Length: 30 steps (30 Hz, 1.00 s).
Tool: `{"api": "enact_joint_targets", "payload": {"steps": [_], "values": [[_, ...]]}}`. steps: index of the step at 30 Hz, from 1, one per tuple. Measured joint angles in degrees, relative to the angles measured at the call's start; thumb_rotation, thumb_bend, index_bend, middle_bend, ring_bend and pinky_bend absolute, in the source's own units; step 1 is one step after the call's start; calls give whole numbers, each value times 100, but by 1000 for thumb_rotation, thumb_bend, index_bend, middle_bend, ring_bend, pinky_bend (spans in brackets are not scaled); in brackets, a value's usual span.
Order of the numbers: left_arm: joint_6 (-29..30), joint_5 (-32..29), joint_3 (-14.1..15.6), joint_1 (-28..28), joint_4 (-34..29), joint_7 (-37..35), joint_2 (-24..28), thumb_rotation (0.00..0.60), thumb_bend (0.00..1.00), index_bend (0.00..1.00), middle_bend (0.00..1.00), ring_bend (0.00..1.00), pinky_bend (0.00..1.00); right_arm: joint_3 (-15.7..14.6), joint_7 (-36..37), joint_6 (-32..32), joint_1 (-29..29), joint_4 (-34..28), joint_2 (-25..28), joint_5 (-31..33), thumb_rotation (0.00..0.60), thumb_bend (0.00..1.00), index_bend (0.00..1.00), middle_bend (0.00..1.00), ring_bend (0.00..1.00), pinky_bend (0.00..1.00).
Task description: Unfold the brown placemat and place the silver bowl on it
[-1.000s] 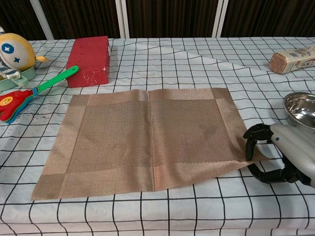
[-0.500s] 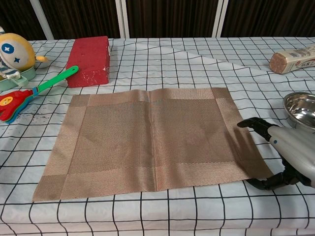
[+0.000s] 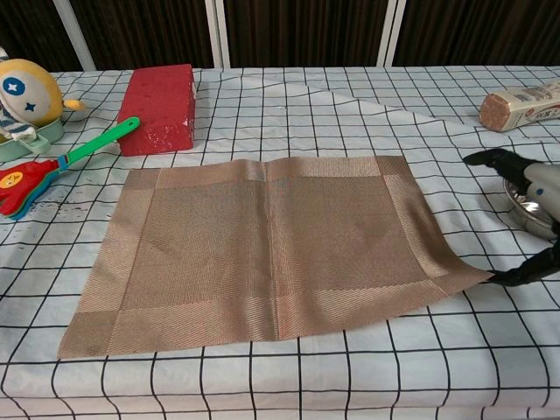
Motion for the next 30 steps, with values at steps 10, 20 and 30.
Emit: {"api": "enact_joint_targets", "payload": {"steps": [10,20,30], "values": [[47,52,56,23,27,281,-93,600,9,98,48,36,43,249,385,169,-121,-279,1122,79,600,3,74,12,74,191],[103,72,77,44,24,611,-169,600,9,97,49,36,43,397,1296,87,-210,-144,1752,192,600,31,273,96,81,191],[170,77,55,63,108,655,-219,600,9,93,43,36,43,317,1283,-599,76,-52,1858,291,600,38,294,139,92,190]]}}
